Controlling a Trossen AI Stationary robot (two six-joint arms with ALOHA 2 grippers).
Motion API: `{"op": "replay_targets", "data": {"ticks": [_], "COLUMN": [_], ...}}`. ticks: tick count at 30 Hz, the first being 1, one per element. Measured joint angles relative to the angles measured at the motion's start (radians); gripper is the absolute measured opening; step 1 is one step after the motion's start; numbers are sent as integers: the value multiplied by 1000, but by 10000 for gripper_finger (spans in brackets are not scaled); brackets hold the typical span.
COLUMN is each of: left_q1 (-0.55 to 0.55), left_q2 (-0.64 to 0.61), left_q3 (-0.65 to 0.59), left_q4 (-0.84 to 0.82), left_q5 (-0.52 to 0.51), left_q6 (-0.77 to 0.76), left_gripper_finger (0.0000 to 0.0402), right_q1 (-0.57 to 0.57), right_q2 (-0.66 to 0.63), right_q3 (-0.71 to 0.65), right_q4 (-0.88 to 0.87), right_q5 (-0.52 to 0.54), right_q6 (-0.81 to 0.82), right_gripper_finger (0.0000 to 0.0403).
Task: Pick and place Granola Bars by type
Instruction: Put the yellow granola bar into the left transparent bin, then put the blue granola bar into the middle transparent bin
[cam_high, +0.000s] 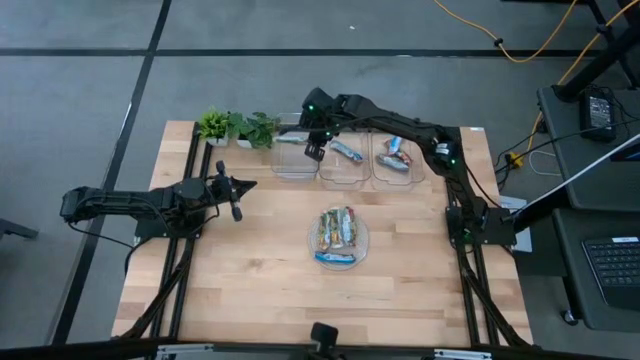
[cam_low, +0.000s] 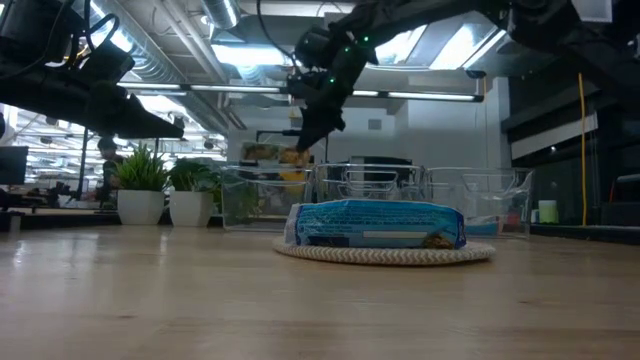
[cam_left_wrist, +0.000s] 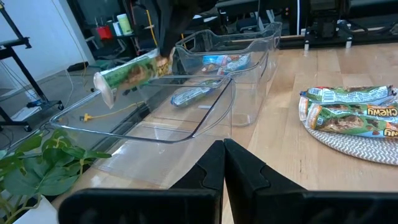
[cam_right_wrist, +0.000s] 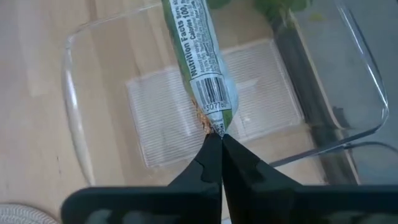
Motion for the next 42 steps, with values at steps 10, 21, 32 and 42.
{"op": "replay_targets", "data": {"ticks": [10,21,32,42], "left_q1": [0,0,0,0], "left_q2": [0,0,0,0], "left_q3": [0,0,0,0], "left_q4": [0,0,0,0], "left_q5": [0,0,0,2], "left_q6": [0,0,0,0], "left_gripper_finger": [4,4,4,4], "right_q1": [-5,-5,22,234], "right_q2": [14,14,-153,-451], "right_q3": [0,0,-1,0], "right_q4": [3,5,-111,-226], "right_q5": [-5,-4,-11,-12], "right_q6": [3,-19,-49,-98], "right_gripper_finger": [11,62,93,8]}}
